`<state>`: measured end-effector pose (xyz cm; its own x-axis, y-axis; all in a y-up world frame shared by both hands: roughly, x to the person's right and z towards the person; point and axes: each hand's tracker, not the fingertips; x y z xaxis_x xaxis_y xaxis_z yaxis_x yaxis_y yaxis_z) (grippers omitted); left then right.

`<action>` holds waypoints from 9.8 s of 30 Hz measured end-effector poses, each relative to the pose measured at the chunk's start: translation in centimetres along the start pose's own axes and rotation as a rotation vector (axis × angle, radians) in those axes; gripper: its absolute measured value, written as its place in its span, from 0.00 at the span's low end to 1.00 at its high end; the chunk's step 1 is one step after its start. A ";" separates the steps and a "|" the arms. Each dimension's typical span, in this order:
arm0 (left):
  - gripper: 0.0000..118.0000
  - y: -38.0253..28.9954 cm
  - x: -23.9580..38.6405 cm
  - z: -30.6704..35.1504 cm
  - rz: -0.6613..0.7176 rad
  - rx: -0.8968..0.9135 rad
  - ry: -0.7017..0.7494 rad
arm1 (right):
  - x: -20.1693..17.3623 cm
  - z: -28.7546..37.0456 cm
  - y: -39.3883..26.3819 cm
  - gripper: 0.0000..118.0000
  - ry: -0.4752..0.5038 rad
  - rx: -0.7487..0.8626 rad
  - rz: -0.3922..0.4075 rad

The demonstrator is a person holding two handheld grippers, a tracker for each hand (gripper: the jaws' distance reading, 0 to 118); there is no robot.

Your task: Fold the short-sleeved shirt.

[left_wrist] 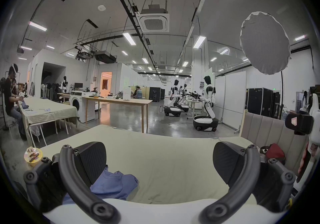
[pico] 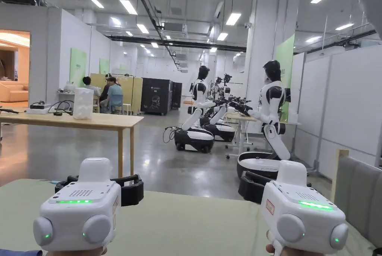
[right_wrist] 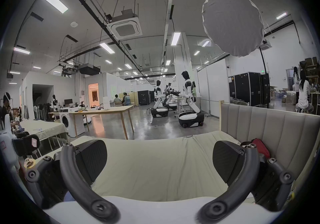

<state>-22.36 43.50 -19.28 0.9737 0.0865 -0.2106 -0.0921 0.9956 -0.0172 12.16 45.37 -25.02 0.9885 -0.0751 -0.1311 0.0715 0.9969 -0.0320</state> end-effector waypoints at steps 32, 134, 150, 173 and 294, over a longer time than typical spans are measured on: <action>1.00 -0.3 1.5 -0.6 -0.059 0.065 -0.065 | 2.0 -1.2 -2.5 1.00 0.049 0.004 -0.043; 0.04 -13.0 11.5 -15.9 0.093 -0.509 -0.578 | 2.3 0.9 -14.8 0.01 0.121 -0.237 0.044; 0.99 -25.5 21.8 -13.0 -0.135 -0.664 -0.488 | 10.1 2.5 -20.2 0.01 -0.007 -0.346 0.054; 0.00 -22.0 -14.4 -11.5 0.043 -0.769 0.045 | -0.2 2.8 -22.6 0.01 0.124 -0.363 0.051; 0.21 -24.4 -20.6 2.1 0.039 -0.619 0.108 | -5.7 1.9 -24.2 0.00 0.279 -0.388 0.013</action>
<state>-39.69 17.53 -12.46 0.9435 0.0860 -0.3199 -0.2624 0.7834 -0.5634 5.00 21.68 -21.58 0.9116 -0.1192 -0.3934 -0.0477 0.9199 -0.3891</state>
